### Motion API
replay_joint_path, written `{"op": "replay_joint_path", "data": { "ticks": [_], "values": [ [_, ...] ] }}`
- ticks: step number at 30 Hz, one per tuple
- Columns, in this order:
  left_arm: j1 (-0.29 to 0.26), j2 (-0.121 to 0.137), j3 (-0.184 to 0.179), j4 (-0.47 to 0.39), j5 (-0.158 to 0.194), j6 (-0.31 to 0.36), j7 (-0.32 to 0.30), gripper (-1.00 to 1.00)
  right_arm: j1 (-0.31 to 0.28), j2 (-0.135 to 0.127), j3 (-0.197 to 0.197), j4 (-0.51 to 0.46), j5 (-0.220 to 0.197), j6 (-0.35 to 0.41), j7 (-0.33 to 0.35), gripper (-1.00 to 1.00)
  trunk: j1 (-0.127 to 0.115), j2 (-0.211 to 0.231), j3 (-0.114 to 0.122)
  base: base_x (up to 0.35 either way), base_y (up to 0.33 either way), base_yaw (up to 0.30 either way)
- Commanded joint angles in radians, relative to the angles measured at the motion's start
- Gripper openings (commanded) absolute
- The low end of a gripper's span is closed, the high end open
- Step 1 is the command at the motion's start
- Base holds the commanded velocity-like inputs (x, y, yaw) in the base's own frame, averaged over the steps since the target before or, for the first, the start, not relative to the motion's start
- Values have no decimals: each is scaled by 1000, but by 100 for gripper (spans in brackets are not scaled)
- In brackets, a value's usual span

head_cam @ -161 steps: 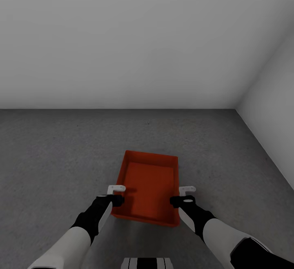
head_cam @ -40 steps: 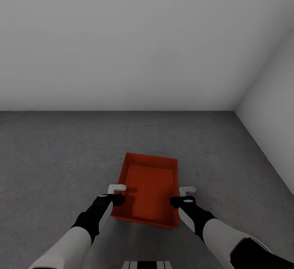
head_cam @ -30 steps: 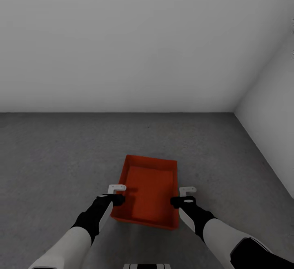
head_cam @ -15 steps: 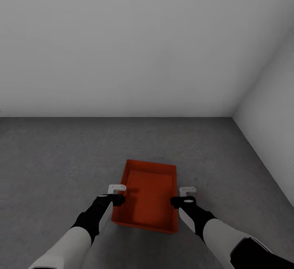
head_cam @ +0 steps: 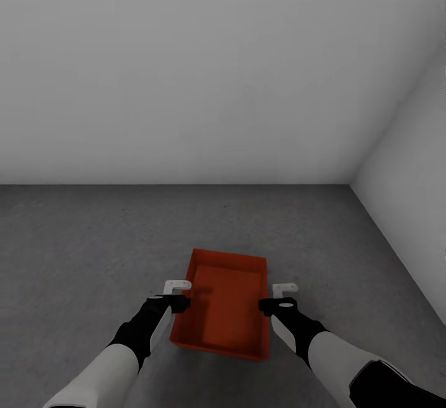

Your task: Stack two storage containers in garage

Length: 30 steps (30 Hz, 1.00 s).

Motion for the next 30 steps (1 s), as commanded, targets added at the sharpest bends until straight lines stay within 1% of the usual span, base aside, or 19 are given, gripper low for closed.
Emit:
{"op": "replay_joint_path", "data": {
  "ticks": [1, 30],
  "values": [
    [0, 0, 1, -2, -3, 6, 2, 100, 0, -1, 8, -2, -5, 6, -7, 100, -4, 7, 4, 0, 0, 0],
    [0, 0, 1, -2, -2, 5, 2, 100, 0, -2, 8, -2, -6, 6, -7, 100, -115, 210, 141, 0, 0, 0]
  ]
}}
